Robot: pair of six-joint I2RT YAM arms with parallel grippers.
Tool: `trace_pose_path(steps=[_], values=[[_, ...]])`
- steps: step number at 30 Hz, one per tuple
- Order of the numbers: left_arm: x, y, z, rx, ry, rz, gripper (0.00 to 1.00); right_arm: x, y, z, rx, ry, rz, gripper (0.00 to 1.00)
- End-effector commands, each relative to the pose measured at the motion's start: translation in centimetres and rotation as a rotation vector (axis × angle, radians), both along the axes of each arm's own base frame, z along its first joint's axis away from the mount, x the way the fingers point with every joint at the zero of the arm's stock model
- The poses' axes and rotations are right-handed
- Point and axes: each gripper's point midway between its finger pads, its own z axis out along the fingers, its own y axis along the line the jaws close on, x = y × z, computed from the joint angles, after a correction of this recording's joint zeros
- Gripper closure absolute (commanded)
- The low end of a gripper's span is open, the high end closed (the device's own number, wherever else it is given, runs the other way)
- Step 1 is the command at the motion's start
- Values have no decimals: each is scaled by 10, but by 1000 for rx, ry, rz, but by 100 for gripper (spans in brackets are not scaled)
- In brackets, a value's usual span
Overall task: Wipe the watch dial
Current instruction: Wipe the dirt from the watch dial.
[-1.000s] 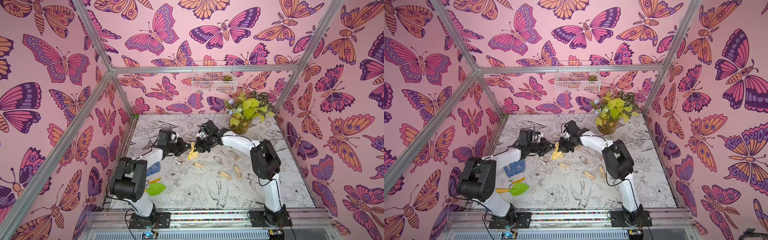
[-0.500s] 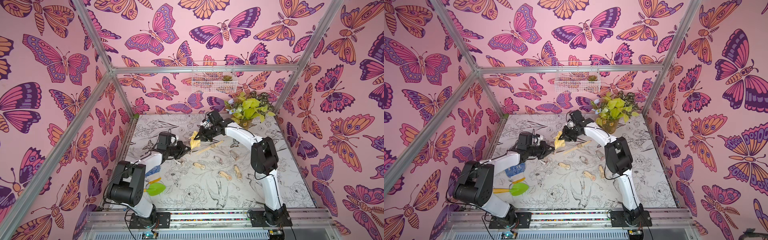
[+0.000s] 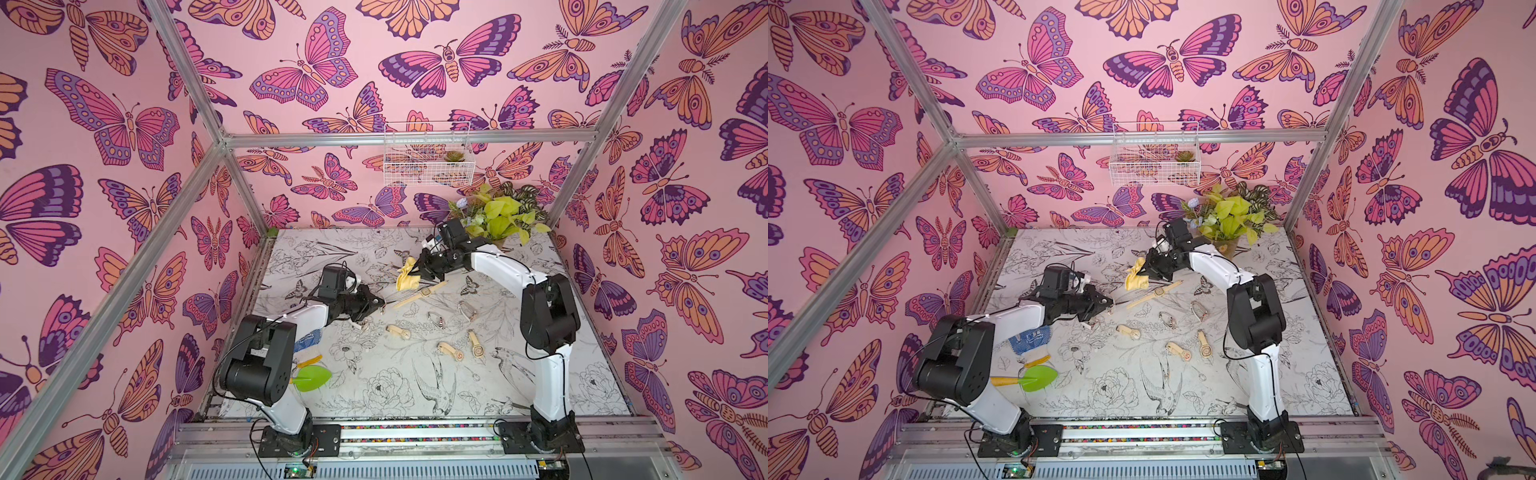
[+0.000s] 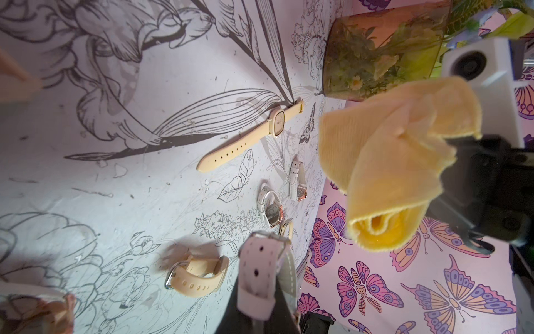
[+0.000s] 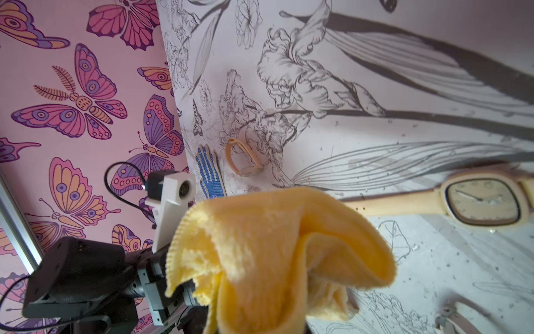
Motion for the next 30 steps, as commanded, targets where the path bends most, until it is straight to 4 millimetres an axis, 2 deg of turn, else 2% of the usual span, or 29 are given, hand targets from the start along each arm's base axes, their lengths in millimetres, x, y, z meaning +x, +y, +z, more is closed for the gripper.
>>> trace_pose_path(steps=[1,9,15,23,30], values=[[11,-3,5,-11,-28,-2,100,-13,5,17,29,-53,40,100],[21,-6,3,-21,-25,6,100,-47,13,8,11,-32,95,100],[26,-8,1,-31,-20,7,100,-64,24,2,2,-25,126,100],[29,-11,1,-50,-13,5,100,-70,42,-8,-1,-8,148,100],[29,-13,4,-71,-4,6,100,-64,65,-18,2,-1,167,100]])
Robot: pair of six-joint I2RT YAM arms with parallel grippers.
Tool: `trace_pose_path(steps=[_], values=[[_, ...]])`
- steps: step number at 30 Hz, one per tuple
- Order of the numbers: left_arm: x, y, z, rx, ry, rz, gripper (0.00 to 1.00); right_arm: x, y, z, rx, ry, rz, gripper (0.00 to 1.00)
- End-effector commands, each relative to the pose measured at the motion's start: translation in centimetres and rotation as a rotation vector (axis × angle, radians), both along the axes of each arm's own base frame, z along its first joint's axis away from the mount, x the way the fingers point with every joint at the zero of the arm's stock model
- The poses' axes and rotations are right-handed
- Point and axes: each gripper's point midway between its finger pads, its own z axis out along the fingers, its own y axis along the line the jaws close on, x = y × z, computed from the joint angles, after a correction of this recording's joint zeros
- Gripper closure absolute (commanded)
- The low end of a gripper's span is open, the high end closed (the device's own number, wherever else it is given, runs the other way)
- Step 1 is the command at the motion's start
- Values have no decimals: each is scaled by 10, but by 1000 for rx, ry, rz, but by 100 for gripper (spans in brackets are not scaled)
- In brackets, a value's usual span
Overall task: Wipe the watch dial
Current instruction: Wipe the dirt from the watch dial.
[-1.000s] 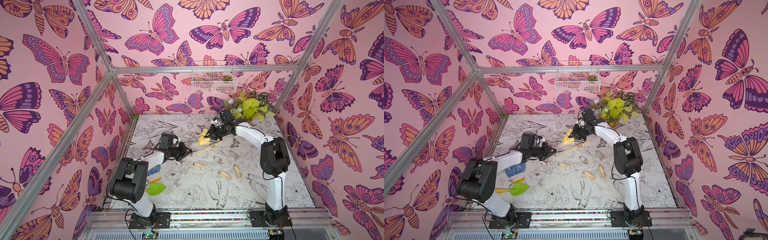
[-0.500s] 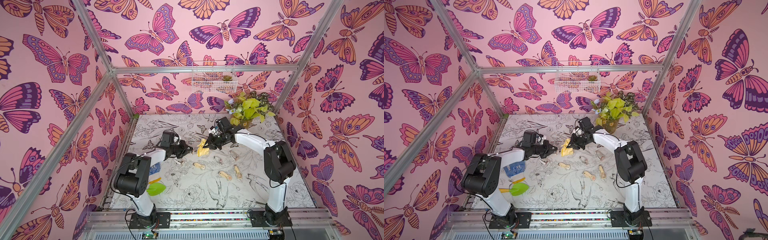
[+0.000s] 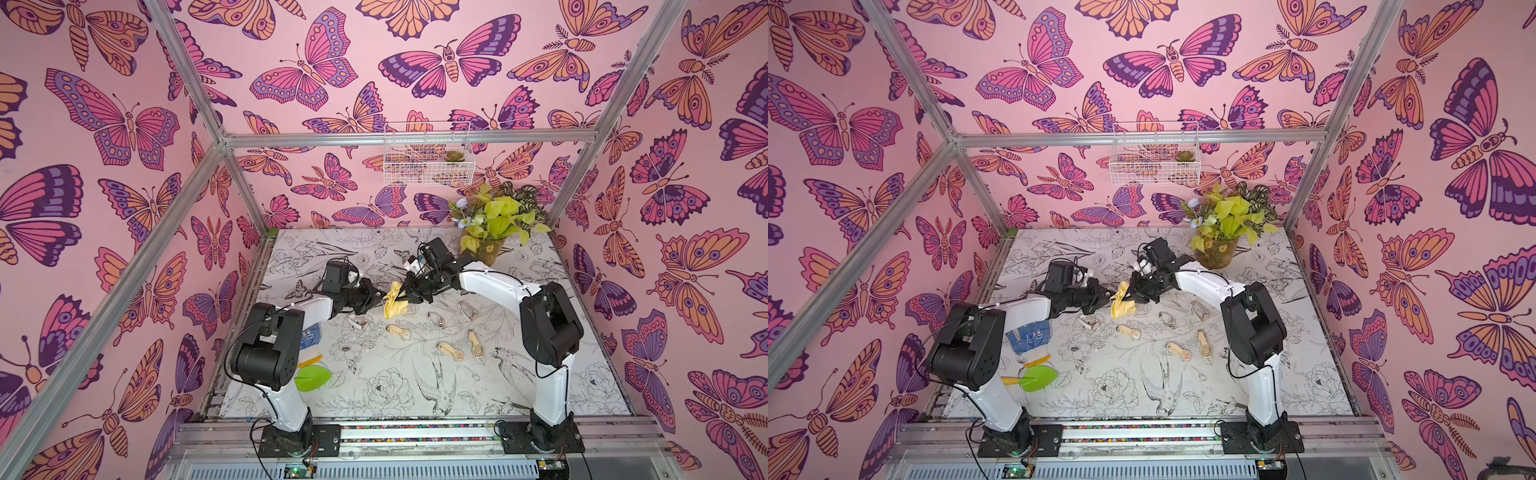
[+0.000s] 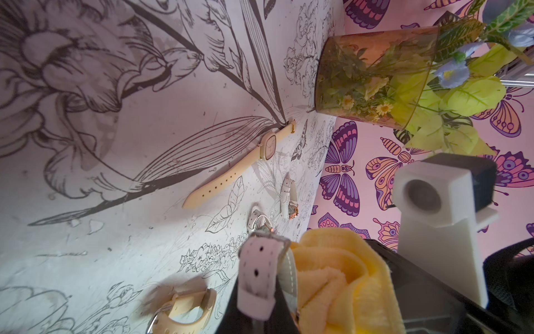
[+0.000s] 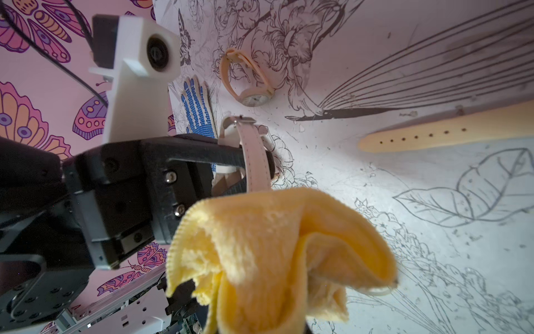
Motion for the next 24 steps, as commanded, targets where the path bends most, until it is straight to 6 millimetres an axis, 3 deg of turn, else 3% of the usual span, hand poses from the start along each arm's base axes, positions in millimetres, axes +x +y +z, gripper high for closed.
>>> trace_pose_path(steps=[1,7,19,24], values=[[4,-5,5,-31,-8,-13,100,9,17,-3,16,-8,4,100],[0,-7,6,-39,-1,-26,100,19,37,0,32,-13,15,100],[-22,-15,-4,-11,21,-74,100,42,50,25,45,-59,21,100],[-29,-15,-1,-1,13,-85,100,62,50,30,55,-69,4,100]])
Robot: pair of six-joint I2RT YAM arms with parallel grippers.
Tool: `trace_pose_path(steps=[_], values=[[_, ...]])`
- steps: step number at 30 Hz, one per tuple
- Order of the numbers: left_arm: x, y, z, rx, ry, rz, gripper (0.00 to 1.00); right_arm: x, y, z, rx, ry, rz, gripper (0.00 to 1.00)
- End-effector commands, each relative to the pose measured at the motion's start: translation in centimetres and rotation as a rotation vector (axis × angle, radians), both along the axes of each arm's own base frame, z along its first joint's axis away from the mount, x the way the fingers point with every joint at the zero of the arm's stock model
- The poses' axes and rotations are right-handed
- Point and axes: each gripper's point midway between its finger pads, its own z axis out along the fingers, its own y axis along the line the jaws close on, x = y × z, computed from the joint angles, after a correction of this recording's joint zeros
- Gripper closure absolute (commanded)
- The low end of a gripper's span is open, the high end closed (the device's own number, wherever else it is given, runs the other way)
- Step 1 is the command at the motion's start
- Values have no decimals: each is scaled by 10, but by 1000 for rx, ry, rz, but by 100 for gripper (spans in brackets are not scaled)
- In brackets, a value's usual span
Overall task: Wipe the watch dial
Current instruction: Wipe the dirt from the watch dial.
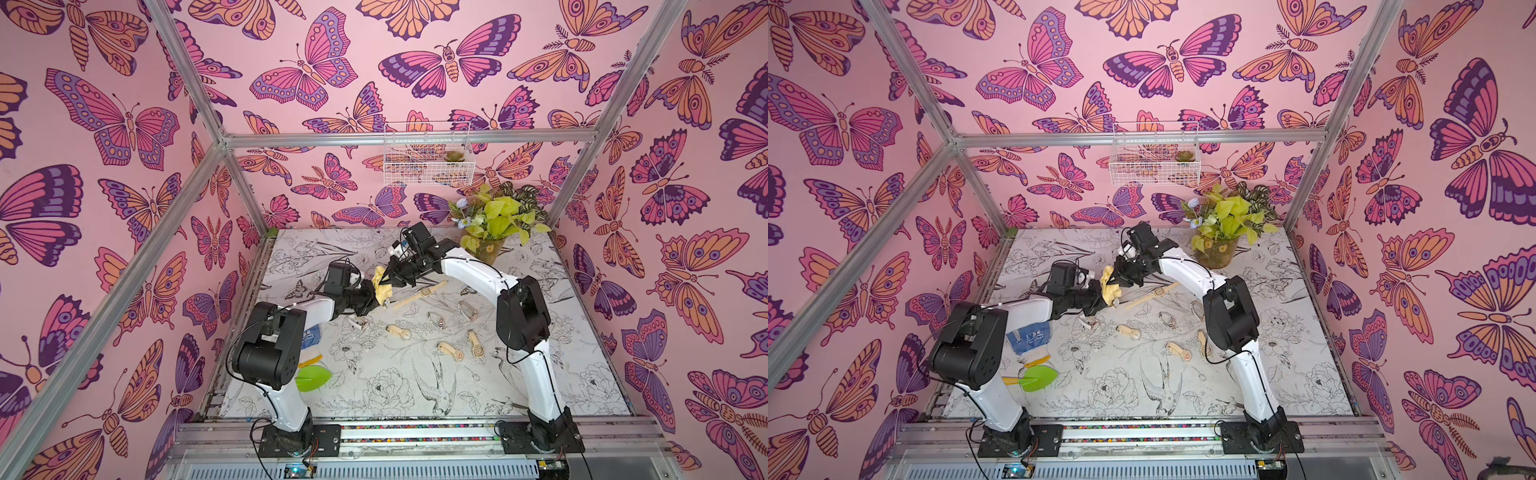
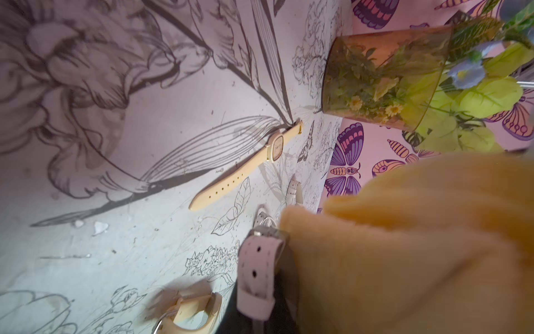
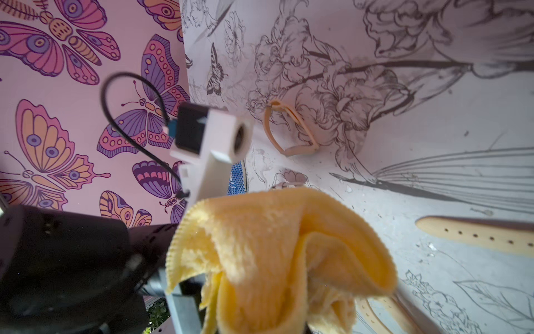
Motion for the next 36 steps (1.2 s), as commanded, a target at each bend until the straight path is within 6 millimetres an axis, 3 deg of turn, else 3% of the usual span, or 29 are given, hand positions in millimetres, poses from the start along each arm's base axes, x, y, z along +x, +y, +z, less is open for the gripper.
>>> trace_pose_path(steps=[1,7,12,17,24,31,36], values=[[-20,-8,10,-22,-7,-68,100,19,1,5,17,-32,-11,100],[-25,-4,13,-15,-14,-61,100,60,-33,24,55,-42,-112,100],[-27,0,17,-17,-22,-50,100,63,-67,33,45,-55,-153,100],[-26,5,18,-19,-25,-40,100,42,-89,27,20,-46,-161,100],[-22,8,19,-20,-29,-28,100,-1,-101,12,-2,-15,-136,100],[-18,9,16,-21,-24,-19,100,-37,-90,-5,-9,29,-68,100],[-17,9,14,-24,-19,-11,100,-49,-70,-15,-7,45,-30,100]])
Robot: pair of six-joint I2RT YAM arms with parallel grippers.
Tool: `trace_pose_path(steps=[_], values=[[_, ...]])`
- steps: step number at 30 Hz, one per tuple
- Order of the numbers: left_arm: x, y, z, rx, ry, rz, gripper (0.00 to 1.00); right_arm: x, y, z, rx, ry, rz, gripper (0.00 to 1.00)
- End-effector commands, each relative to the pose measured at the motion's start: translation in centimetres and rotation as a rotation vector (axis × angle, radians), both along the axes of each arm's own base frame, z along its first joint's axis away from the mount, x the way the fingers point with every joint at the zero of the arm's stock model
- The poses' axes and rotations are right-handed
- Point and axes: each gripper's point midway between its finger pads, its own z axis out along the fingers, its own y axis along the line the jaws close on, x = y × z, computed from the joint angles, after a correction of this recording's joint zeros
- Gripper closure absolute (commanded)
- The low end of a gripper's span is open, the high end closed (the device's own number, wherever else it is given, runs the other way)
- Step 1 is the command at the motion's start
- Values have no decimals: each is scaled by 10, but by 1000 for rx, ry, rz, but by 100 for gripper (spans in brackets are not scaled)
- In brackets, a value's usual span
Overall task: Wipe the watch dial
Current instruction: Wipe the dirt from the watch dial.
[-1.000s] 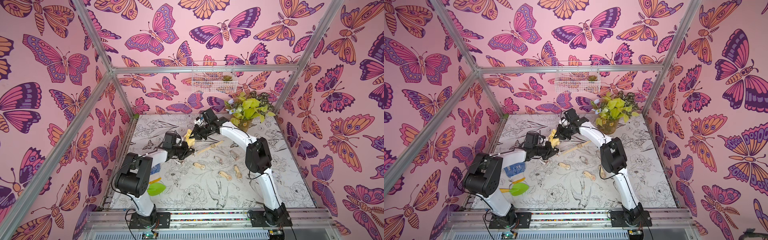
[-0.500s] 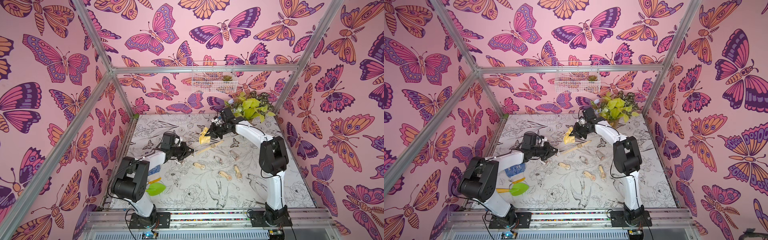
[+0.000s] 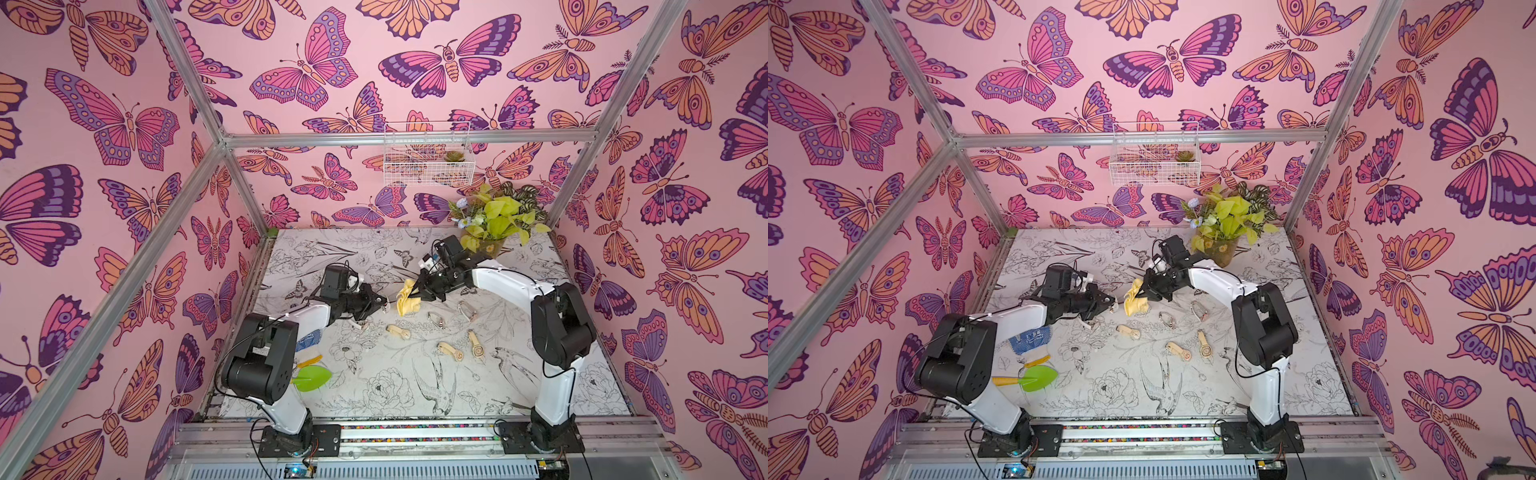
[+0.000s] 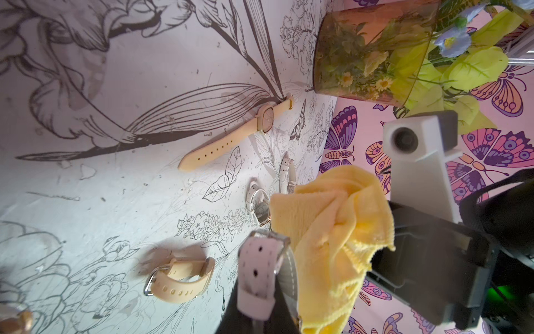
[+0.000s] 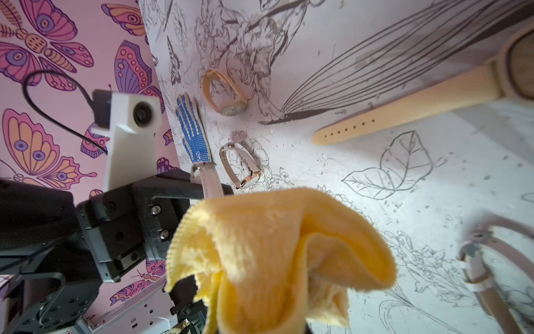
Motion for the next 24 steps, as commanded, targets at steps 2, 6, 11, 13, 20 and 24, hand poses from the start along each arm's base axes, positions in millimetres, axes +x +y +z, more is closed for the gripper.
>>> trace_pose_path(steps=[2,6,11,13,20,24], values=[[0,3,-3,-6,0,6,100,-6,24,3,40,-23,54,100],[-1,3,-4,-4,3,7,100,-8,44,-1,45,-18,90,100],[-1,3,-3,-14,7,17,100,0,65,-12,62,6,102,100],[-1,3,-2,-18,6,21,100,6,71,-16,69,20,98,100],[-4,4,0,-25,8,23,100,31,93,-1,118,9,83,100],[-8,4,-2,-26,13,20,100,47,102,14,138,-12,80,100]])
